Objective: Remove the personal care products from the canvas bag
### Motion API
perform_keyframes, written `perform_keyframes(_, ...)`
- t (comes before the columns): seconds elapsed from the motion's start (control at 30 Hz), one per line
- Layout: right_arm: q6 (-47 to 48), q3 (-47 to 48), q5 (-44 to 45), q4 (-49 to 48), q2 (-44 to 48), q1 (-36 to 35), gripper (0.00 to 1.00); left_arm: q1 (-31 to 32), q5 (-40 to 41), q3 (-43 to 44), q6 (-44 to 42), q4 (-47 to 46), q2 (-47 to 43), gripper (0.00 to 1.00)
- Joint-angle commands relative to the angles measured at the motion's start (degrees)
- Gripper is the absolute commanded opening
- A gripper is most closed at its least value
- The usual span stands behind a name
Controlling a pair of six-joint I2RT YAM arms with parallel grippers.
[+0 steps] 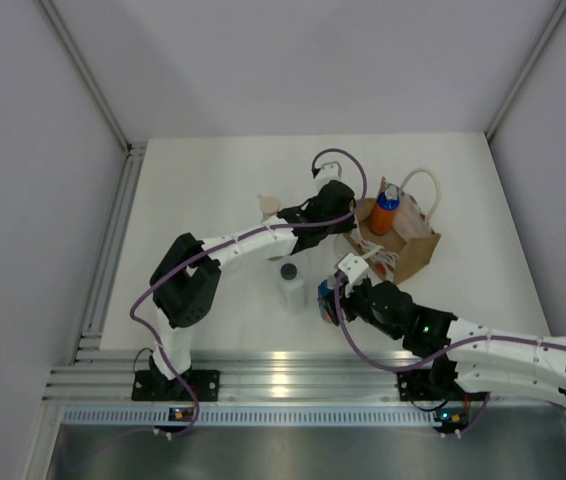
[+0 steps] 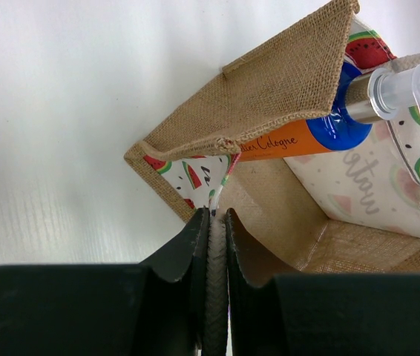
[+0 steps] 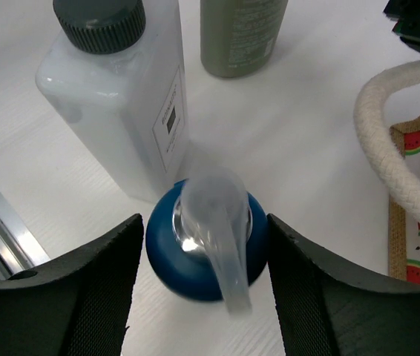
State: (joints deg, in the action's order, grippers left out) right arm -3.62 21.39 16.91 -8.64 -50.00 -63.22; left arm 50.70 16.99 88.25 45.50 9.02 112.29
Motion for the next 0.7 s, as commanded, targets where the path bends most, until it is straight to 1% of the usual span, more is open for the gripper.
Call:
perform_keyframes(0.0,-1.0,2.8,1.0,-6.1,0.3,-0.9,0.66,-0.2,-0.6,0.8,-0.1,0.7,0.4,0.0)
perform_keyframes(0.13,-0.9,3.0,1.1,-5.5,1.0,-0.9,0.71,-0.2,-0.6,0.8,-0.1,0.7,0.5,0.0)
perform_keyframes(0.17,-0.9,3.0,1.3,-5.3,1.3,-0.9,0.74,-0.2,-0.6,0.7,-0.1,0.7,0.2,0.0)
perform_keyframes(0.33,-1.0,4.4,2.3,-2.1,5.1,-0.8,0.74,-0.2,-0.6,0.7,-0.2,0.7,0.2,0.0)
perform_keyframes(0.47,-0.3,8.0,3.7,3.9,10.4,-0.8,0.74,-0.2,-0.6,0.8,-0.1,0.7,0.2,0.0)
perform_keyframes(0.5,-0.3,8.8,4.5,5.0,11.3,-0.7,0.74,-0.2,-0.6,0.7,-0.1,0.7,0.2,0.0)
perform_keyframes(0.57,-0.2,11.3,9.5,8.2,12.3,-0.3,0.75,-0.2,-0.6,0.8,-0.1,0.7,0.1,0.0)
perform_keyframes(0.6,-0.1,12.0,11.1,8.6,12.4,0.6,0.75,-0.2,-0.6,0.9,-0.1,0.7,0.3,0.0)
perform_keyframes(0.63,0.0,13.7,13.4,11.9,12.2,1.5,0.75,-0.2,-0.6,0.9,0.2,0.7,0.3,0.0)
perform_keyframes(0.67,-0.9,14.6,13.9,12.9,11.8,2.4,0.75,-0.2,-0.6,1.1,0.2,0.7,0.4,0.0)
